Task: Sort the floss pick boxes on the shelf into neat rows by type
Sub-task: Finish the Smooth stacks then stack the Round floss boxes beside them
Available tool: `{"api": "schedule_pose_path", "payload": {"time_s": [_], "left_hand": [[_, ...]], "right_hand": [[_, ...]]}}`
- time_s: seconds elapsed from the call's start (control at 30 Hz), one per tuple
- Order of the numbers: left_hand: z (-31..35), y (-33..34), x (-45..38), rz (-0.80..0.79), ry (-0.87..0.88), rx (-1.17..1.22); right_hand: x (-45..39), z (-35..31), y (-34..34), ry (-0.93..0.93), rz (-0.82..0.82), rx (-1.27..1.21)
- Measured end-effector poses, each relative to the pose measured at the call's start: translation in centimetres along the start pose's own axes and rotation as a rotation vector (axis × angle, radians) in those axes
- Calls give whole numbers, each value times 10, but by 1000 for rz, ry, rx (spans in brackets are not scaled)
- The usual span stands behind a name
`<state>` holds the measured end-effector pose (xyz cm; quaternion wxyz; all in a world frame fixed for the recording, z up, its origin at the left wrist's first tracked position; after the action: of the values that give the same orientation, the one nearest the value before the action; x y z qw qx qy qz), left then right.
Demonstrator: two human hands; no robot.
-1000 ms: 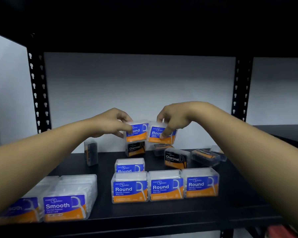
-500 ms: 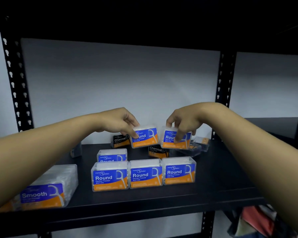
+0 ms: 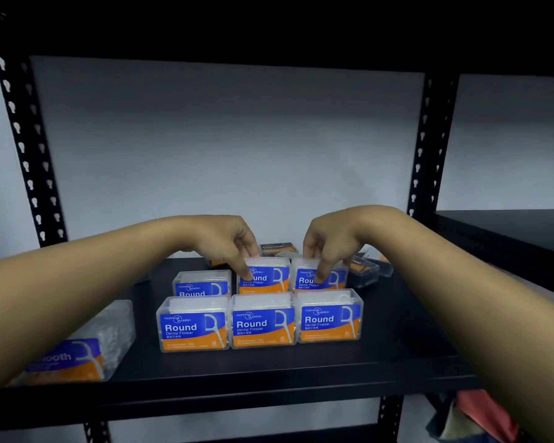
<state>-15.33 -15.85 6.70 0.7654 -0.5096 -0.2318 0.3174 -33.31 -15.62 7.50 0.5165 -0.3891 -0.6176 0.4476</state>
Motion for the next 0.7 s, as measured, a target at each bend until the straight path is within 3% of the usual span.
{"api": "schedule_pose_path", "payload": {"time_s": [0.17,0.57,0.7], "left_hand": [[-2,10,0,-50,-32,-20],[-4,15,14,-77,-77,49],[8,-2,29,141,-55,72]], "right_hand": [[-3,-3,7,-20,-23,-1],[4,-16,5,-85,132,146],[24,-9,-8,-120,293,36]]}}
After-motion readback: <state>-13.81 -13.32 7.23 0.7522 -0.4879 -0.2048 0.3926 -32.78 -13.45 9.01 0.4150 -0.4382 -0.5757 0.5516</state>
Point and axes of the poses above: each hand's wrist, its own x-axis away from the middle knuckle, its own y-axis out of the palm, z = x × y, the point moved 7 cm from there along -x, towards the middle knuckle, and after that the axes turned 15 degrees about y, right-handed, at the moved point
